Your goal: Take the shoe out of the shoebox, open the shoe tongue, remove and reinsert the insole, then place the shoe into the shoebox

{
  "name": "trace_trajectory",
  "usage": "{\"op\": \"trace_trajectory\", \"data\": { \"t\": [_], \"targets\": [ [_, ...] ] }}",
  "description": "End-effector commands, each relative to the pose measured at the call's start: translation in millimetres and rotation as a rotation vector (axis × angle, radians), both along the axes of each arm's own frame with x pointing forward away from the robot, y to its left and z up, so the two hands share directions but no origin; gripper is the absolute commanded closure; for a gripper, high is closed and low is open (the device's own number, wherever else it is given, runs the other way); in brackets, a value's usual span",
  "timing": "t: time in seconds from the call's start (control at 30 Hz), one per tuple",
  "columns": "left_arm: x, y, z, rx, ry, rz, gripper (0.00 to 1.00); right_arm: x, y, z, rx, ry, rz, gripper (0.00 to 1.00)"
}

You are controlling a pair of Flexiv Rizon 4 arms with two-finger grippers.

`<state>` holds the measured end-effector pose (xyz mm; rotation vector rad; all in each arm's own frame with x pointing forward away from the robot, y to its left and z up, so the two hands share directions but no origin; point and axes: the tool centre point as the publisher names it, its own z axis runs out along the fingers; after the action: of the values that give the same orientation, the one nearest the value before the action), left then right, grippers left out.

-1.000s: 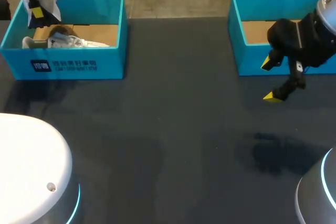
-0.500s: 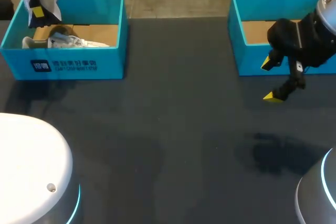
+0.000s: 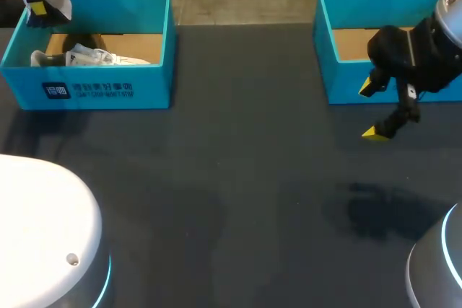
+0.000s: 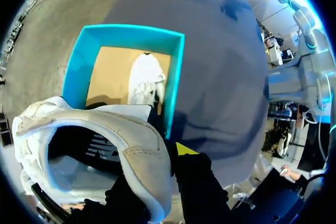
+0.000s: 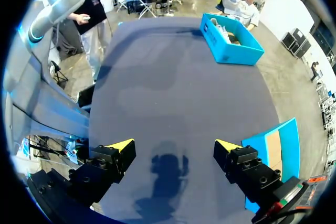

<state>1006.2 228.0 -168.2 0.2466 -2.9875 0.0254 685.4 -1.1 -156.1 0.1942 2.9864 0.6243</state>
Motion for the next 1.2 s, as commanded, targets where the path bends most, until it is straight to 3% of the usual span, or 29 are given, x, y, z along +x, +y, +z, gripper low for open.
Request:
{"op": "trace_trajectory", "data": {
  "t": [0.03, 0.17, 0.47, 0.53, 1.07, 1.2],
  "targets": [
    [24.3, 11.2, -2.1, -0.004, 0.028, -0.030, 1.00, 3.1, 1.7, -0.2, -0.003, 0.006, 0.002, 0.00],
    [40.5, 23.8, -7.7, 0.033, 0.008, -0.083, 1.00, 3.1, 1.7, -0.2, -0.003, 0.006, 0.002, 0.00],
    [52.7, 49.4, -7.6, 0.057, 0.037, -0.600, 1.00, 3.1, 1.7, -0.2, -0.003, 0.006, 0.002, 0.00],
    [61.8, 56.0, -3.7, 0.054, 0.046, -0.596, 1.00, 3.1, 1.7, -0.2, -0.003, 0.006, 0.002, 0.00],
    [61.8, 56.0, -3.7, 0.054, 0.046, -0.596, 1.00, 3.1, 1.7, -0.2, -0.003, 0.006, 0.002, 0.00],
    [65.3, 57.9, -3.2, 0.124, 0.040, -0.849, 1.00, 3.1, 1.7, -0.2, -0.003, 0.006, 0.002, 0.00]
  ]
}}
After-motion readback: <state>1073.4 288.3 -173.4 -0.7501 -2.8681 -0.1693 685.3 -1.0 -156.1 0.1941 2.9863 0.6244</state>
